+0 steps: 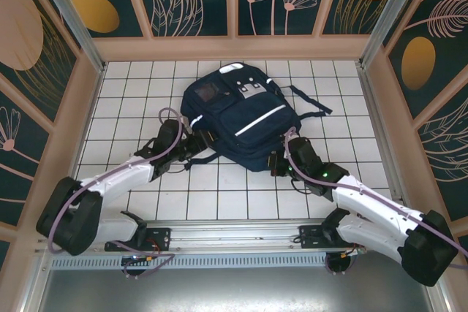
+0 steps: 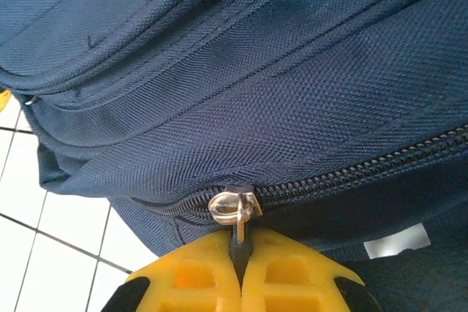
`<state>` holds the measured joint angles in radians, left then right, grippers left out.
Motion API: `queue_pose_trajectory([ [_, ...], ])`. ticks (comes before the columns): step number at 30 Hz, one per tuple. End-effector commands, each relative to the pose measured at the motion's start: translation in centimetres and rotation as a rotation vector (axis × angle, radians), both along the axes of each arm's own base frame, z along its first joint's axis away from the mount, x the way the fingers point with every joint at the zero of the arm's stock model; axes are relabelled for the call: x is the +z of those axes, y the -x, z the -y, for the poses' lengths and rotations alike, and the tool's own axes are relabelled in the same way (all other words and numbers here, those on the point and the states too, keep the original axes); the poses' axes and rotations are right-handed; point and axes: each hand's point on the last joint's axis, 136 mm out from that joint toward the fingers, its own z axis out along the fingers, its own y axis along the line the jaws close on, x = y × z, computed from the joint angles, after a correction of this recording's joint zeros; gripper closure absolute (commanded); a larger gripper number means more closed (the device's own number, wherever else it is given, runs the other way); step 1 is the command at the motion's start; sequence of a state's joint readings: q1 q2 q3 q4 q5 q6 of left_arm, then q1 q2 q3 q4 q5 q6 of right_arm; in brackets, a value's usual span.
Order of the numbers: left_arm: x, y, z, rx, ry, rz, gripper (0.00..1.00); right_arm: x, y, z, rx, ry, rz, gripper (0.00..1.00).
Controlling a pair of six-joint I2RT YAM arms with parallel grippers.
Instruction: Pack the student bag
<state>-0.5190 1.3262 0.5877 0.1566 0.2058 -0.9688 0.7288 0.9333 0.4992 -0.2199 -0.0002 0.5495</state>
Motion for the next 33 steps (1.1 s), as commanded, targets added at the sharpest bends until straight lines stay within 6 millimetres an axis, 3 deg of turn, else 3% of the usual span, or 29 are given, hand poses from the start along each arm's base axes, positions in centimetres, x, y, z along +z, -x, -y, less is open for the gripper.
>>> queue_pose_trajectory([
  [1,0.0,-0.5,3.0,-0.074,0.084,0.000,0.48,-0.3,-0.4,-0.2,0.012,0.001,0.020,1.00],
  [7,-2.1,-0.4,5.0,-0.095,0.127,-0.053,0.62,-0.8,0.0,-1.0,0.048,-0.026,0.003,1.00],
  [12,-2.2,-0.4,5.3,-0.093,0.150,-0.049,0.68,-1.1,1.0,-2.7,0.137,-0.061,-0.019,1.00],
  [24,-2.5,-0.2,6.1,-0.092,0.177,-0.058,0.73,-2.7,4.2,-8.0,0.356,0.038,-0.057,1.00],
  [33,-2.4,-0.1,6.0,-0.084,0.173,-0.057,0.75,-0.7,5.8,-11.7,0.500,0.009,-0.043,1.00],
])
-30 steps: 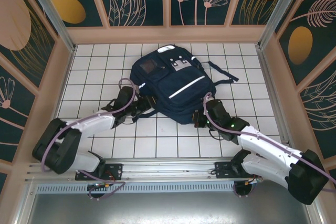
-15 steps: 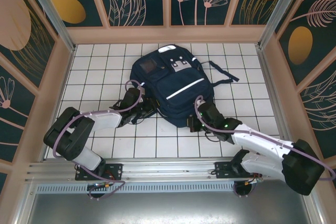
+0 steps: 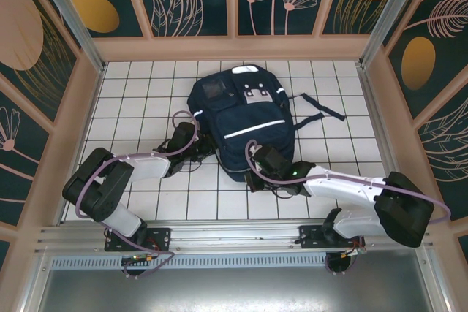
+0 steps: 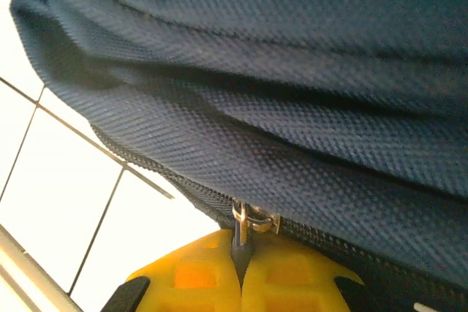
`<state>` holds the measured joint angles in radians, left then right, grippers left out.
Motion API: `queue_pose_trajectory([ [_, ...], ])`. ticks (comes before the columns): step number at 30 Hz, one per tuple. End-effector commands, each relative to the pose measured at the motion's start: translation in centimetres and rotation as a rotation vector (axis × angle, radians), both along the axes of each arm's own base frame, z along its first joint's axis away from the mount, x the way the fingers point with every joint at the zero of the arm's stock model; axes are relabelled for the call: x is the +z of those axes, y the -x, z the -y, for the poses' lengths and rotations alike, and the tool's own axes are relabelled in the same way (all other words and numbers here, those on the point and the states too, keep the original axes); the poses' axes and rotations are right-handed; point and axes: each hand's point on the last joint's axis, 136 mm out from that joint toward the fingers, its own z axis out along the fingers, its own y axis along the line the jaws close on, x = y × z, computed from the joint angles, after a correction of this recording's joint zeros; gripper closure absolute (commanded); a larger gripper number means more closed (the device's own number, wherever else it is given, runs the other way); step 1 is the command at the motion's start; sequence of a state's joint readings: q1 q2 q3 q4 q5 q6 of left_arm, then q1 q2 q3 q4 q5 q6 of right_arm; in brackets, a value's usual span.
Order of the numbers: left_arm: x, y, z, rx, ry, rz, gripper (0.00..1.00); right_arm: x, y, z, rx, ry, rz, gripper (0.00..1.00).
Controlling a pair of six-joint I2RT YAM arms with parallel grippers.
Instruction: Pack the student bag
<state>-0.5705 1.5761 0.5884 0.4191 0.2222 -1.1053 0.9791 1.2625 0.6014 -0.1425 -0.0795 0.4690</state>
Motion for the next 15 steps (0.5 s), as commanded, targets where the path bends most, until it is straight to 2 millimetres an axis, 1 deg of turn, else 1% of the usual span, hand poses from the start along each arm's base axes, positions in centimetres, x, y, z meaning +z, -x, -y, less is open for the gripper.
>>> queue_pose_trajectory([
  [1,1.6,1.2,2.5,-0.097,0.083,0.021,0.75,3.4,1.2,-3.5,0.146,-0.111,0.022,1.00],
  [5,1.3,1.3,2.2,-0.091,0.066,0.019,0.76,4.4,1.7,-2.7,0.160,-0.100,0.030,1.00],
  [7,1.2,1.4,2.1,-0.088,0.061,0.016,0.76,4.8,2.3,-2.6,0.181,-0.107,0.018,1.00],
  [9,1.1,1.4,2.0,-0.084,0.055,0.015,0.76,4.7,3.0,-2.6,0.211,-0.101,-0.014,0.97],
  [12,1.4,1.4,2.0,-0.090,0.050,0.021,0.76,4.4,3.6,-2.5,0.234,-0.082,-0.048,0.96],
  [13,1.6,1.4,1.9,-0.096,0.042,0.024,0.75,4.2,3.5,-2.5,0.225,-0.081,-0.050,0.96],
  [15,2.1,1.8,1.5,-0.104,0.015,0.034,0.69,4.2,3.2,-2.6,0.203,-0.096,-0.053,0.95],
])
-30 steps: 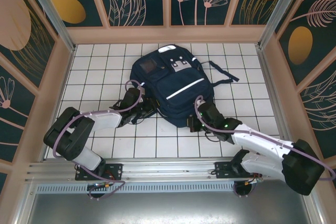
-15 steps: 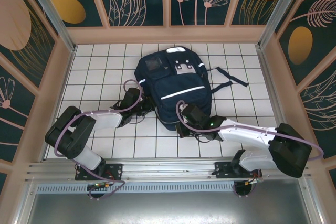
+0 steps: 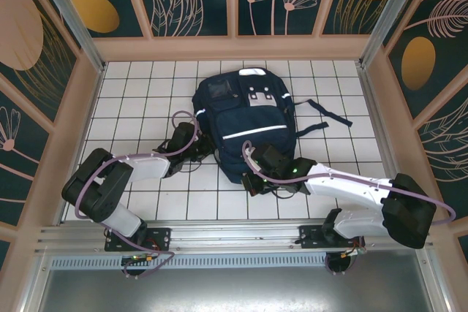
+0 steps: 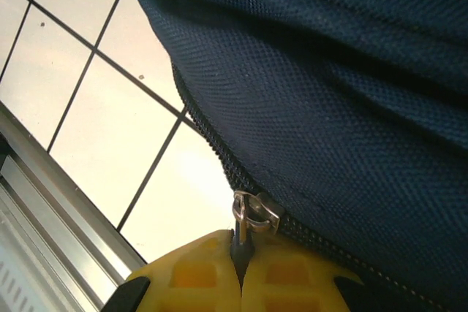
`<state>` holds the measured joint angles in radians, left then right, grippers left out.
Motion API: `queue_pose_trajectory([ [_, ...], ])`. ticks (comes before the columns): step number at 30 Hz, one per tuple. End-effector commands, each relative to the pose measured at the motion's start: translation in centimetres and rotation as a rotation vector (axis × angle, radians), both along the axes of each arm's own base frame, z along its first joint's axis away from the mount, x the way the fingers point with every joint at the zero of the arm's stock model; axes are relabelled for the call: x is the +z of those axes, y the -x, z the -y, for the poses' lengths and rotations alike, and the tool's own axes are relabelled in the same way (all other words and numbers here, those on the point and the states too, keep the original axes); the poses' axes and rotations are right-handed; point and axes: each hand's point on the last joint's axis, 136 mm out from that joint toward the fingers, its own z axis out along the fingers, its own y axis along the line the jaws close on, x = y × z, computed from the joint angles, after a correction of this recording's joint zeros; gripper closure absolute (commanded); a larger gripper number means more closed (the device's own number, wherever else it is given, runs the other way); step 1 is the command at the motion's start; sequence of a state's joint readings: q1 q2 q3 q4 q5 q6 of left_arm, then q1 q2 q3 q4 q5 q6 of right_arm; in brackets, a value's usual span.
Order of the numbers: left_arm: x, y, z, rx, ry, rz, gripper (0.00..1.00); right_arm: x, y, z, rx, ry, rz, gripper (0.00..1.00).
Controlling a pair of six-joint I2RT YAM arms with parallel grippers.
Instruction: Pack the student bag
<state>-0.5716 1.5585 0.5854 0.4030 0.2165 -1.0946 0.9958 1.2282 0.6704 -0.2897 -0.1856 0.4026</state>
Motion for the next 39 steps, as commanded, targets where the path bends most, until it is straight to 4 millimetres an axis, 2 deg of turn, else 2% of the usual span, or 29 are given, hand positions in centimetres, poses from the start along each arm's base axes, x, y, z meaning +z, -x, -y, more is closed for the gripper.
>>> queue_pose_trajectory([
  [1,2.3,1.8,1.2,-0.099,0.006,0.032,0.66,2.6,0.7,-2.4,0.062,-0.122,-0.012,0.95],
  [3,3.3,2.4,0.0,-0.088,-0.049,0.056,0.60,2.7,0.8,-3.4,0.066,-0.168,-0.038,0.93],
  [6,4.9,3.7,-1.5,-0.096,-0.098,0.089,0.52,2.7,1.2,-4.8,0.099,-0.224,-0.074,0.80],
  [8,5.7,4.8,-1.9,-0.126,-0.095,0.099,0.50,2.7,1.2,-5.2,0.111,-0.240,-0.077,0.69],
  [14,5.1,9.2,-1.7,-0.250,-0.061,0.068,0.49,4.6,2.0,-4.0,0.127,-0.311,-0.066,0.43],
  [17,4.9,11.1,-0.7,-0.310,-0.047,0.073,0.49,5.2,1.8,-2.5,0.088,-0.313,-0.054,0.41],
  [21,4.8,13.1,1.8,-0.399,-0.015,0.075,0.48,5.2,0.6,-0.1,0.002,-0.301,-0.033,0.41],
  [24,4.4,13.8,3.6,-0.458,-0.036,0.073,0.46,5.6,-1.1,2.0,-0.112,-0.271,0.022,0.43],
  [30,3.7,13.5,6.3,-0.519,-0.088,0.066,0.43,7.3,-3.0,4.3,-0.257,-0.289,0.108,0.49],
  [33,3.0,13.0,6.9,-0.537,-0.128,0.067,0.43,6.9,-3.1,4.5,-0.279,-0.296,0.089,0.52],
  [39,1.7,13.4,8.4,-0.595,-0.130,0.044,0.45,5.9,-3.0,5.1,-0.299,-0.289,0.077,0.53],
])
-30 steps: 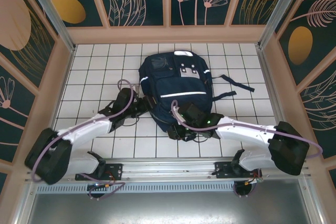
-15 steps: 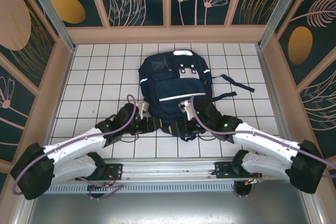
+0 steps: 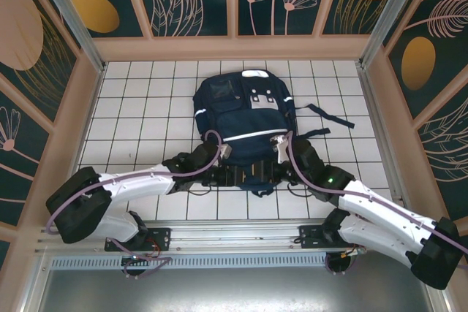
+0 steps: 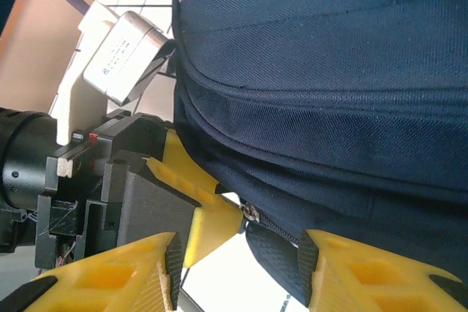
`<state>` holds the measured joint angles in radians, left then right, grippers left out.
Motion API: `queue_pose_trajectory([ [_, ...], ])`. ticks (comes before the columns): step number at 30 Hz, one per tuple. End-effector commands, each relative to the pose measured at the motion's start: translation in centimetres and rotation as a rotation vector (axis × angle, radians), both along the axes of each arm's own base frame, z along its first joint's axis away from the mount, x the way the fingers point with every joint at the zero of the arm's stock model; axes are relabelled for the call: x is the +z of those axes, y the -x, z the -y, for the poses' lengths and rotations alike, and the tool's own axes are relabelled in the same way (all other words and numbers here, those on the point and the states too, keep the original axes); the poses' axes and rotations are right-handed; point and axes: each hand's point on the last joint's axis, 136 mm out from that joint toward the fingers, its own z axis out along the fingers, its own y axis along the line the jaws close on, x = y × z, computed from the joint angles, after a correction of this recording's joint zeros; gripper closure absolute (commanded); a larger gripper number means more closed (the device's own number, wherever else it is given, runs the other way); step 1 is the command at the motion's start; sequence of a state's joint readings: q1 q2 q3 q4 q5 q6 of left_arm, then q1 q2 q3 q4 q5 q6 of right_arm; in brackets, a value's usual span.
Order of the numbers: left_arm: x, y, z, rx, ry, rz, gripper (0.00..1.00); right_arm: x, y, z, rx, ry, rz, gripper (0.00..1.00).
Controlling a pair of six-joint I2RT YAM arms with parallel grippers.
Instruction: Pack the student bag
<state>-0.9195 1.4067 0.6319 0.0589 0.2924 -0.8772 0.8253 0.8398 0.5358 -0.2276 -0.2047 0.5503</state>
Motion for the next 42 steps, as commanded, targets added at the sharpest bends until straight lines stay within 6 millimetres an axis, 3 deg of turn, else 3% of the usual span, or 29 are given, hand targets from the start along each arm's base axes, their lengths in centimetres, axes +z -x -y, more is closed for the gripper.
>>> queue_pose_trajectory([
  [1,0.2,0.1,1.4,-0.060,0.017,0.025,0.45,-0.8,-0.2,1.0,-0.045,0.008,-0.016,0.53],
  [7,-0.2,0.6,1.9,-0.099,0.017,0.017,0.49,-1.2,-0.5,1.4,-0.055,-0.006,-0.029,0.54],
  [11,0.2,0.7,2.4,-0.106,0.004,0.032,0.48,-1.4,-1.5,2.8,-0.139,0.012,-0.028,0.58],
  [18,3.1,0.3,0.4,-0.028,0.068,0.154,0.46,-0.2,-2.0,5.6,-0.351,-0.085,-0.055,0.56],
  [21,2.9,0.7,-0.2,0.000,0.113,0.155,0.46,-1.9,-1.2,6.7,-0.438,-0.123,-0.154,0.56],
  [28,2.9,1.2,0.2,-0.010,0.153,0.140,0.46,-7.1,1.4,7.1,-0.502,-0.189,-0.386,0.59],
  [34,2.8,1.4,0.5,-0.019,0.152,0.132,0.45,-8.2,1.9,7.3,-0.508,-0.171,-0.417,0.55],
  [38,2.6,1.4,0.9,-0.033,0.159,0.129,0.44,-9.2,1.5,6.8,-0.514,-0.196,-0.427,0.49],
  [42,2.0,1.7,1.0,-0.038,0.157,0.106,0.43,-10.1,0.7,5.9,-0.502,-0.208,-0.438,0.49],
])
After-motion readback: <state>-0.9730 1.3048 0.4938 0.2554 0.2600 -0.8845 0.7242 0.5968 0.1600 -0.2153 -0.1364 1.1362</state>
